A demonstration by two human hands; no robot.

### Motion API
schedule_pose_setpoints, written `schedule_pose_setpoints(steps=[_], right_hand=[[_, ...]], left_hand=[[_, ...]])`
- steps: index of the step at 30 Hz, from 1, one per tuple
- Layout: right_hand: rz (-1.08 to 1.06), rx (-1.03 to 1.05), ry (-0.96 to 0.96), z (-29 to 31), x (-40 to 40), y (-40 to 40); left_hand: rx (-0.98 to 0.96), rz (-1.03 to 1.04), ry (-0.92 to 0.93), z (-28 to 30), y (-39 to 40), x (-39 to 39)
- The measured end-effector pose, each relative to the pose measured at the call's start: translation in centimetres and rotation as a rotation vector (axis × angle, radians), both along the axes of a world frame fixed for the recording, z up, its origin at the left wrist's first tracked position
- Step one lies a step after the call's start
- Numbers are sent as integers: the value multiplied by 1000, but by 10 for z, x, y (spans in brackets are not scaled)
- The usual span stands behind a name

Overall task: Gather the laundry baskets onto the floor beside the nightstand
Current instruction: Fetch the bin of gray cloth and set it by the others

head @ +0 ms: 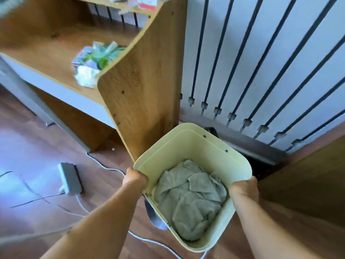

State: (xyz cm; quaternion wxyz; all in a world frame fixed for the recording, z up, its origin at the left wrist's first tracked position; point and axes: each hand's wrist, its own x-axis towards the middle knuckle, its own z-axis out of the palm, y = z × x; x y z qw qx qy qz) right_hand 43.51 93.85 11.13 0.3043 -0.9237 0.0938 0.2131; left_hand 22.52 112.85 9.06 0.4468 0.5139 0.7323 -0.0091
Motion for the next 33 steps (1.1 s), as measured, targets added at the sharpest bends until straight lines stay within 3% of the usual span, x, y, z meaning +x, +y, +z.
schedule_pose_setpoints(steps=[12, 19, 33], right_hand=[[201, 46, 67, 144, -109, 3], [229, 82, 231, 174, -178, -7], [590, 210, 78, 284, -330, 71]], left_hand=[[108, 125, 28, 179, -41, -143], [117, 184, -3, 234, -65, -221], [305, 554, -101, 333, -81, -408]])
